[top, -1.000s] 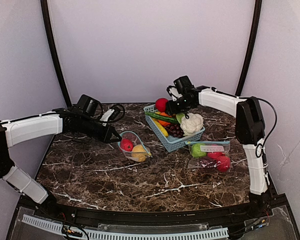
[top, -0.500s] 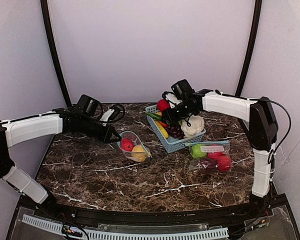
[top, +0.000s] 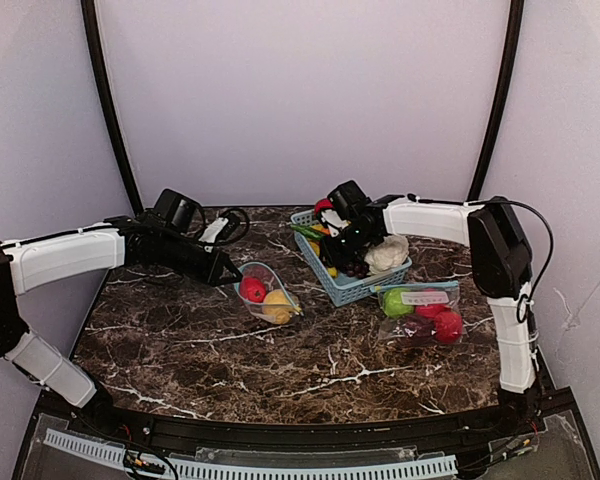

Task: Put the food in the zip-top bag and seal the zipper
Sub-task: Pick up the fake fruit from the bin.

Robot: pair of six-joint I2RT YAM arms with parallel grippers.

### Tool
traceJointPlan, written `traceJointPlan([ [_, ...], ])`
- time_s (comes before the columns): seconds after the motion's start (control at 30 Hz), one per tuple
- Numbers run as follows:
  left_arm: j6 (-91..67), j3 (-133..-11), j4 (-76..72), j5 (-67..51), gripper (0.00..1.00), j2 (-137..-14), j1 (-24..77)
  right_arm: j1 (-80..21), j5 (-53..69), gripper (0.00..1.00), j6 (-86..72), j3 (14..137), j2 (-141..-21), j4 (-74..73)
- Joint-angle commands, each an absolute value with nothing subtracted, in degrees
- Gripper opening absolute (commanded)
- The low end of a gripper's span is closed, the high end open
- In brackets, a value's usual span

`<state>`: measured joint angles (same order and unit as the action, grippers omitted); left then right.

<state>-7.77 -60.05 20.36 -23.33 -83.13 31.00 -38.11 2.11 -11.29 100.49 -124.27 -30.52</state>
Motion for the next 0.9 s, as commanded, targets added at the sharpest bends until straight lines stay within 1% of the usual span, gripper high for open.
traceJointPlan([
  [0.0, -6.9, -59.3, 22.1, -23.5, 0.01, -80.4, 30.7, -38.0, 1.6, 0.41, -12.1, 103.8, -127.9, -31.7],
  [0.17, -7.0, -59.2, 22.0, -23.6, 0.01, -80.2, 30.8, -37.9, 0.2, 0.5, -12.3, 106.6, -131.2, -32.9],
  [0.23, -7.0, -59.1, 22.0, -23.6, 0.01, -80.1, 30.8, -38.0, -2.1, 0.53, -12.4, 107.7, -132.5, -33.8],
  [0.4, -7.0, -59.1, 22.0, -23.6, 0.01, -80.3, 30.8, -38.0, -4.5, 0.61, -12.6, 107.9, -134.1, -34.7],
  [0.5, -7.1, -59.1, 22.0, -23.7, 0.01, -80.5, 30.8, -37.9, -3.9, 0.64, -12.4, 107.5, -134.5, -34.8],
  [0.57, -7.1, -59.1, 21.9, -23.7, 0.01, -80.6, 30.8, -38.0, -1.9, 0.57, -12.2, 107.7, -135.0, -34.8],
  [0.7, -7.1, -59.1, 21.9, -23.8, 0.01, -80.7, 30.8, -38.1, 2.2, 0.33, -12.7, 107.1, -134.1, -34.3],
  [0.77, -7.0, -59.1, 21.9, -23.7, 0.01, -80.8, 30.7, -38.1, 3.0, 0.26, -13.0, 106.3, -132.4, -33.5],
  [0.87, -7.0, -59.1, 22.0, -23.5, 0.01, -80.8, 30.8, -38.2, 3.5, 0.18, -13.4, 105.2, -128.8, -33.1],
])
